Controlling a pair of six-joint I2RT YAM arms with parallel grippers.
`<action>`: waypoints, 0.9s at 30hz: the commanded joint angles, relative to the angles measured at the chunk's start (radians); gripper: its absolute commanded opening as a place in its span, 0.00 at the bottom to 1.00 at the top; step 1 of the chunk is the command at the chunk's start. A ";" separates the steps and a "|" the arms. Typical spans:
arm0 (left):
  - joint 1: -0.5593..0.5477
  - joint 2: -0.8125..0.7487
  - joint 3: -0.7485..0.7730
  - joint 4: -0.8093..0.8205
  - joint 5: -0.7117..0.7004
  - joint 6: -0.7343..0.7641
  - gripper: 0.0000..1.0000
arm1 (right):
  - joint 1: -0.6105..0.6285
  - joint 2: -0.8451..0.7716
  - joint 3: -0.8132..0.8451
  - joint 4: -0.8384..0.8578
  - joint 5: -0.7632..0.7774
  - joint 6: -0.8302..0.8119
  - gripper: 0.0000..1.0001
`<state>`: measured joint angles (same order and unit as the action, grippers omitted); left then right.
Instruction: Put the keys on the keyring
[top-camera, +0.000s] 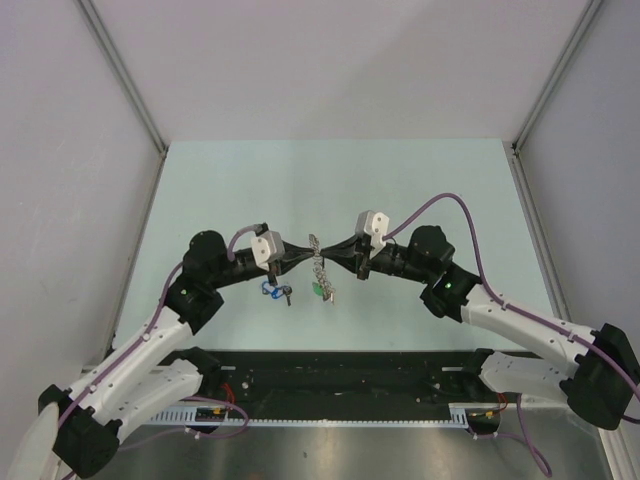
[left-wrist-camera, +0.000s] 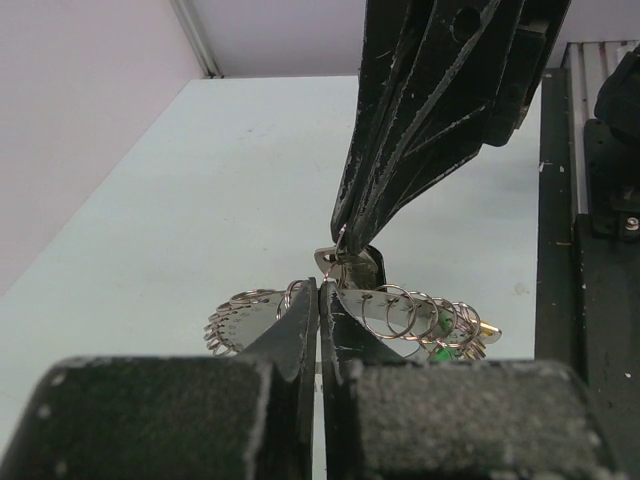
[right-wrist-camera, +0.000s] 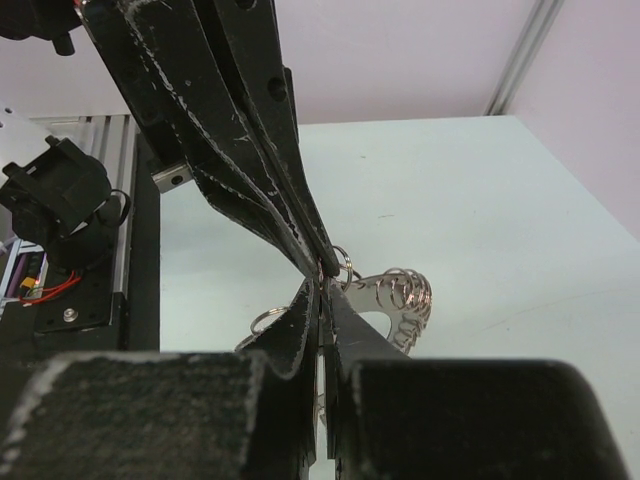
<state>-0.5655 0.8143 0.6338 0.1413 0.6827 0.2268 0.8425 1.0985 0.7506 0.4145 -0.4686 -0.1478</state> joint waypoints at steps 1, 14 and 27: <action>-0.005 -0.035 0.009 0.092 -0.020 -0.015 0.00 | -0.011 -0.037 0.038 -0.009 0.024 -0.021 0.00; -0.005 -0.035 0.003 0.104 -0.028 -0.017 0.00 | -0.019 -0.026 0.039 0.010 -0.016 -0.006 0.00; -0.005 -0.038 0.001 0.107 -0.011 -0.017 0.00 | -0.019 -0.014 0.039 0.023 -0.024 0.007 0.00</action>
<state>-0.5655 0.7979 0.6338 0.1749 0.6582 0.2245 0.8272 1.0840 0.7506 0.3946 -0.4870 -0.1505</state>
